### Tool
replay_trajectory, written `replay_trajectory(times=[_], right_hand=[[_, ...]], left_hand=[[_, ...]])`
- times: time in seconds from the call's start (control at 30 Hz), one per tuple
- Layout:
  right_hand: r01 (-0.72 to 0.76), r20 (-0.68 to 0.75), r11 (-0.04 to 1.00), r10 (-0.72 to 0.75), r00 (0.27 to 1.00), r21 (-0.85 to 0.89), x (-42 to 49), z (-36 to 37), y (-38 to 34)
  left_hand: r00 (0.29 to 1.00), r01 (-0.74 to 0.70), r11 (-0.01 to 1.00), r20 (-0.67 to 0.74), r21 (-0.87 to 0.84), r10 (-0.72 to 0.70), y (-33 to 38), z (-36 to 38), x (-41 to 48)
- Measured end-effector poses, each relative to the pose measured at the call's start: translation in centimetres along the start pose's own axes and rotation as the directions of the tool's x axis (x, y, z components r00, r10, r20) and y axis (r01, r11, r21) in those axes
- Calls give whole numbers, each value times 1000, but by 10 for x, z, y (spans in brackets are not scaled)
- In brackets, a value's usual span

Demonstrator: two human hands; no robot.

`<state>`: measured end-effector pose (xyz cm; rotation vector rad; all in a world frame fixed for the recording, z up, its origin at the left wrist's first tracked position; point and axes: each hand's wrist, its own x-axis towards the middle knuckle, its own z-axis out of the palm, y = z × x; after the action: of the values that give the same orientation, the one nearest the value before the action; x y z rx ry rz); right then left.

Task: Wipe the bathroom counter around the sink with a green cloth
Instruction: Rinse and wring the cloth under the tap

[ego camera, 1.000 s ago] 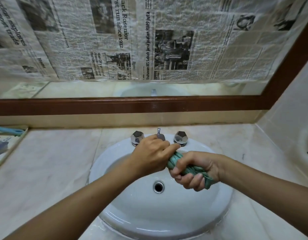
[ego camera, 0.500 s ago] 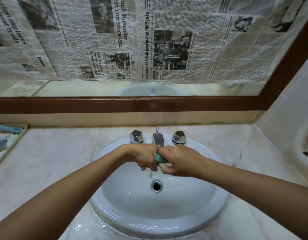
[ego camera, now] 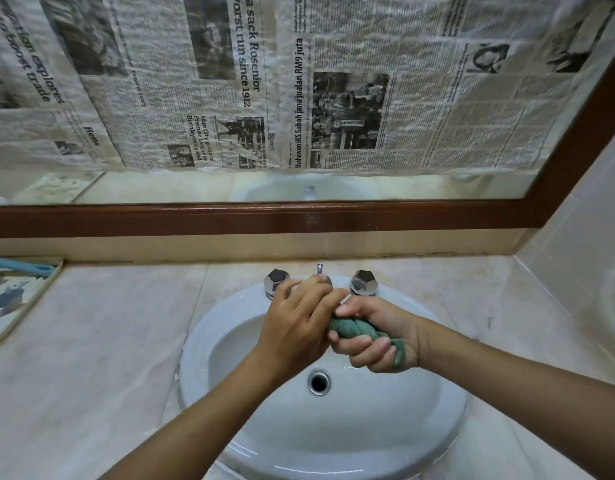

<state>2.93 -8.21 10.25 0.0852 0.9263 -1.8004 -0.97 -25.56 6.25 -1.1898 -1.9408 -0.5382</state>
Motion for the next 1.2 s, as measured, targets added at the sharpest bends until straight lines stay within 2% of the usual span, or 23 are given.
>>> replay_trajectory(times=[0.07,0.13,0.23,0.37,0.43,0.5,0.53,0.6,0.63,0.73,0.83,0.93,1.07,1.2], right_hand=[[-58,171,998,53,984,20,-5,3,-4],[-77,178,996,84,980,-44,-12,6,-10],[-129,18,965,137,990,-227,-23,6,-11],[-195,-305,929,96,947,-314,-23,9,-10],[-242,-455,903,60,889,-354,-18,11,-7],[-285,-592,875,-3,806,-392,-11,13,0],[-297,-651,851,-67,756,-433,-7,13,4],[-305,-709,775,-245,661,-553,0,11,11],[-316,-716,734,-320,620,-601,3,8,14],[-441,-714,569,-460,528,-694,12,-2,24],[-548,-638,355,-580,506,-757,20,-10,33],[-631,-563,160,-646,515,-760,21,-10,34],[-681,-459,-124,-651,605,-722,21,-5,36],[-687,-394,-288,-645,654,-667,19,-3,39]], left_hand=[[998,-45,997,-45,-55,43,-3,-2,20],[995,-102,992,-1,-70,102,-7,-5,34],[961,-199,979,186,-36,202,-10,-8,38],[856,-307,950,452,57,249,-13,-14,52],[773,-324,941,601,100,203,-11,-14,58],[709,-332,935,687,126,159,-8,-11,60],[689,-343,930,708,130,154,-5,-9,61],[582,-340,935,804,100,125,2,-4,62],[533,-319,943,840,95,96,6,1,62],[373,-136,988,928,79,-23,15,11,57],[287,16,999,957,29,-32,19,16,49],[280,207,978,957,18,-77,14,19,38],[270,402,915,952,25,-144,17,22,22],[221,603,797,955,25,-197,20,23,9]])
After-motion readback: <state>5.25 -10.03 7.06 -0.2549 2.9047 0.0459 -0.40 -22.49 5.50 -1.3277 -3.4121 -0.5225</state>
